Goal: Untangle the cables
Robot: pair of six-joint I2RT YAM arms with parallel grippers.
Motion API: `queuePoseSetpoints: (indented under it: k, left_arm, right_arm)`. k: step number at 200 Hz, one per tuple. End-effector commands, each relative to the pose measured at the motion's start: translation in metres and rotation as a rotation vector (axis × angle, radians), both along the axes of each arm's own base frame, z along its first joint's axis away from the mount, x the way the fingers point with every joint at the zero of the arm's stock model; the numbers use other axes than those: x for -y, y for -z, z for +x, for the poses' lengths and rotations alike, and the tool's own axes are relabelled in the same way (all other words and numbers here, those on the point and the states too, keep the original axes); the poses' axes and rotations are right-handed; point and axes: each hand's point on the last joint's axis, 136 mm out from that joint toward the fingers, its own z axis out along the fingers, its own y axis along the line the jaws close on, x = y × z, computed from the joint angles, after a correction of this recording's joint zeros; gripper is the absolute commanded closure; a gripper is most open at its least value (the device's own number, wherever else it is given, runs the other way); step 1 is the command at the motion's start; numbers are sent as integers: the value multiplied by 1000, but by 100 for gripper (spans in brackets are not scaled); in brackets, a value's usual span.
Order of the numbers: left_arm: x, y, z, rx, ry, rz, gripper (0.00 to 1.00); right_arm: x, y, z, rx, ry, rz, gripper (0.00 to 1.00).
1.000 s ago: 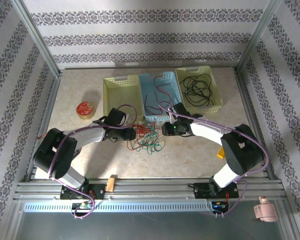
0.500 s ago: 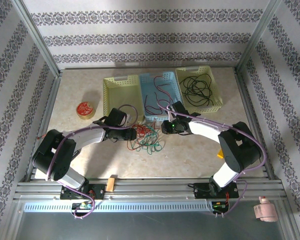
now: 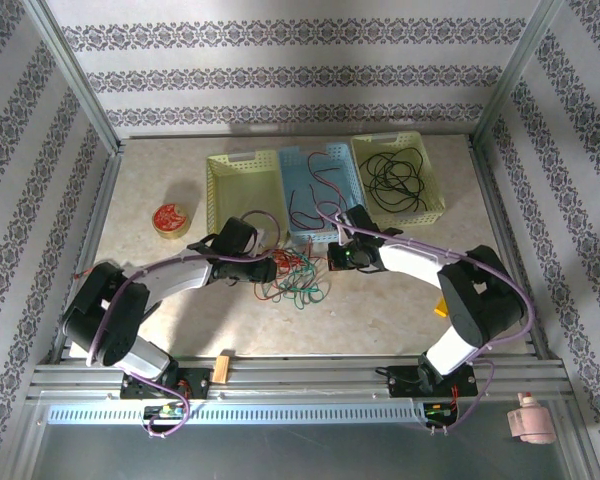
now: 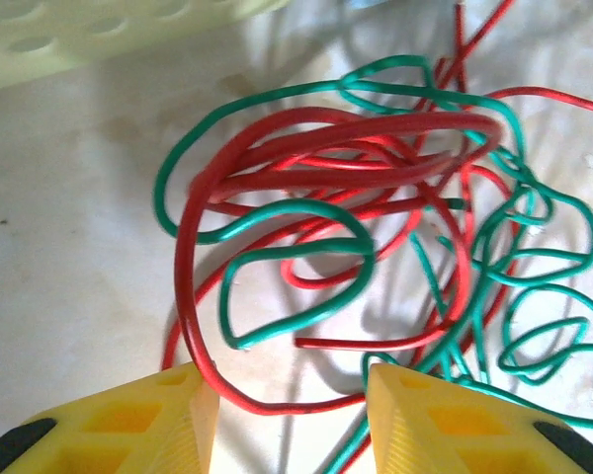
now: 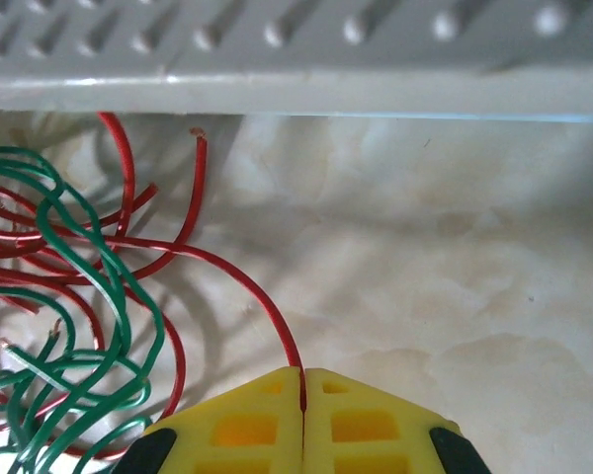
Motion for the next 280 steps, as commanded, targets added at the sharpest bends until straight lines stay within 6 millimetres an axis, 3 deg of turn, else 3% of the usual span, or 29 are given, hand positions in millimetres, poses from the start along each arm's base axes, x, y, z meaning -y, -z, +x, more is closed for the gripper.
queuePoseSetpoints:
  k: [1,24,48,97,124,188,223,280]
  left_arm:
    - [16,-20,-5,82,103,-14,54]
    - [31,-30,-11,132,168,-49,47]
    - [34,-25,-9,137,175,-5,41]
    - [32,2,3,126,164,165,39]
    - [30,17,4,107,165,203,39]
    - [18,41,-9,67,169,233,39]
    - [14,47,-14,50,175,244,39]
    - [13,51,-18,36,181,245,39]
  right_arm:
    - [7,-22,7,73,22,14,100]
    - [8,-41,8,124,25,33,100]
    - [5,-62,7,182,15,57,100]
    - [-5,-137,2,391,-35,137,100]
    - [1,-182,1,511,-20,162,100]
    - [65,-279,3,815,187,91,100]
    - [102,-326,-3,964,299,24,100]
    - [168,-422,-23,1209,486,-62,100]
